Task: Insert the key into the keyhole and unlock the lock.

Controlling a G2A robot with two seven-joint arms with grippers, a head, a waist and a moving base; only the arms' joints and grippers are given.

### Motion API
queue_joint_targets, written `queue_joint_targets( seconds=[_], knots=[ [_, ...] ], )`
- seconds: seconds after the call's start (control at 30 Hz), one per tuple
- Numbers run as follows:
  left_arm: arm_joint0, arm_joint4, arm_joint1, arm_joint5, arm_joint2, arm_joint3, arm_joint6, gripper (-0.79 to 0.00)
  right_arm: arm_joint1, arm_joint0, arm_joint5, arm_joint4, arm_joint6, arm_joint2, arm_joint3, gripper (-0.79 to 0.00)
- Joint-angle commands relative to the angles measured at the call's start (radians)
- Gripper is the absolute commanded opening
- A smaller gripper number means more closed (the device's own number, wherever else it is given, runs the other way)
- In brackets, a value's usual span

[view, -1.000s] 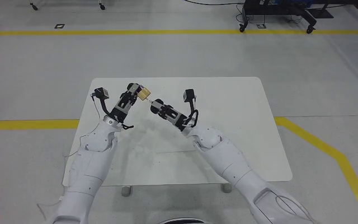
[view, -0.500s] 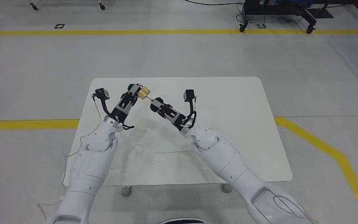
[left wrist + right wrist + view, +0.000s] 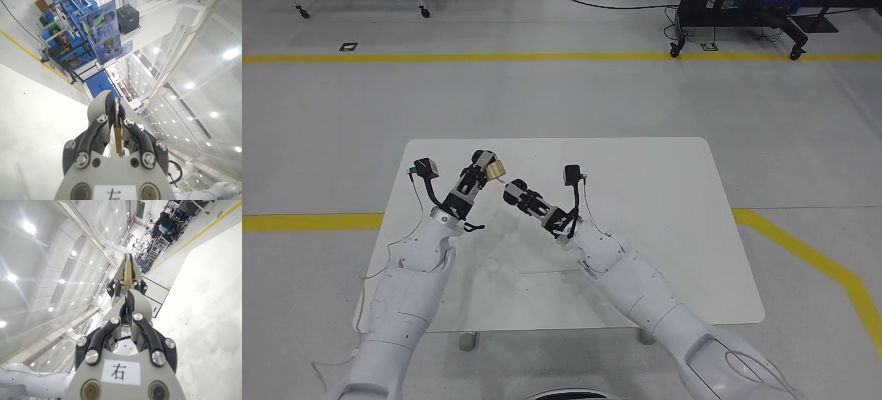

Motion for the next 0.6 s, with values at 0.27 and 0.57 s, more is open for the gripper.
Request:
queue_joint_targets(
  seconds=[0.27,0.57],
  knots=[
    [0.003,-0.036,0.000,0.001,-0.008,0.008,-0.031,-0.785,0.003,0.003,-0.018,0.016,-0.008,0.046,0.008,-0.785],
    [0.010,-0.154,0.004,0.063,-0.012,0.018,-0.160,-0.785,0.017,-0.002,-0.031,0.053,0.021,0.109,-0.001,-0.785]
  ],
)
